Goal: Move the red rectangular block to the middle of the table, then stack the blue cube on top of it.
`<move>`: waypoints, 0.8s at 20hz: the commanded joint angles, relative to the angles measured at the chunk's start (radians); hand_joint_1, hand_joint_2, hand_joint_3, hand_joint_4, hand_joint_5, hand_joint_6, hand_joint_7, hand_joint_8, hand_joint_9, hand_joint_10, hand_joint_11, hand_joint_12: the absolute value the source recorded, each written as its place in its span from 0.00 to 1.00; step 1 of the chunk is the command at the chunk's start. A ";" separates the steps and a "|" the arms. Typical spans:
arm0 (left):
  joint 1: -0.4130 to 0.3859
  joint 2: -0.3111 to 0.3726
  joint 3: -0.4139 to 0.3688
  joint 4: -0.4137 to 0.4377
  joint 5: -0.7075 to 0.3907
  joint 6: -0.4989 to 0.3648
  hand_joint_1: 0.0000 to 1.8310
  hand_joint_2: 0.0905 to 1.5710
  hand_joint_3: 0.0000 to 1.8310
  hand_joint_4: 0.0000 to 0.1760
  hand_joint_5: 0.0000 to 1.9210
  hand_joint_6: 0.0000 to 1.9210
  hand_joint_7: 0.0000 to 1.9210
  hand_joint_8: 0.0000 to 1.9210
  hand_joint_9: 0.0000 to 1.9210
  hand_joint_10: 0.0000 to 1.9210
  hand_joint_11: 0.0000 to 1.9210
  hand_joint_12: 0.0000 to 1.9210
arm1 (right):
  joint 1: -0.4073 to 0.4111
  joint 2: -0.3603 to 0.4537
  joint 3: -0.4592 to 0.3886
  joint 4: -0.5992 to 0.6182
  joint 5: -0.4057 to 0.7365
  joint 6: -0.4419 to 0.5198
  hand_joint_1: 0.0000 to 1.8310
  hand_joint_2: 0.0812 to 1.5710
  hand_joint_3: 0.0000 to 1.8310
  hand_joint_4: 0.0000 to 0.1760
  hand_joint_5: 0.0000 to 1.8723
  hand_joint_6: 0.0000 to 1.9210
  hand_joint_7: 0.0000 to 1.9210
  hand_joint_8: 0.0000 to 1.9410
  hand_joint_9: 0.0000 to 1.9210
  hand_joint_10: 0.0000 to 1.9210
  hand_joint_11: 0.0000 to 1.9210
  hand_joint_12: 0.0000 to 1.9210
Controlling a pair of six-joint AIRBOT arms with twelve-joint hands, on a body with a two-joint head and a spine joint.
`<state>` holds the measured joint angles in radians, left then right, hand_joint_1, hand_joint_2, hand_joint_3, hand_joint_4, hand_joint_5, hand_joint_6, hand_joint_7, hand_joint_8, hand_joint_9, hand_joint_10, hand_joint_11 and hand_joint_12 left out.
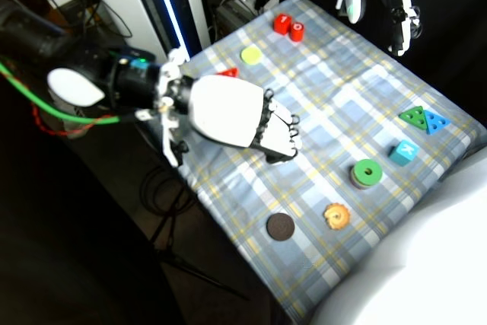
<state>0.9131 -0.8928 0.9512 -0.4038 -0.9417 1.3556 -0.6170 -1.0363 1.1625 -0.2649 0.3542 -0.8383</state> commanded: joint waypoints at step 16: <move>-0.004 0.005 0.001 0.011 -0.133 -0.018 0.47 0.87 0.00 0.00 0.13 0.00 0.16 0.00 0.15 0.10 0.00 0.70 | 0.017 -0.016 0.004 -0.033 0.058 0.028 0.62 0.81 0.00 0.00 0.35 0.71 0.37 0.81 0.24 0.86 0.19 1.00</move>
<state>0.9154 -0.8928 0.9512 -0.4065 -0.9443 1.3479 -0.6136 -1.0508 1.1690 -0.3035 0.3252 -0.8108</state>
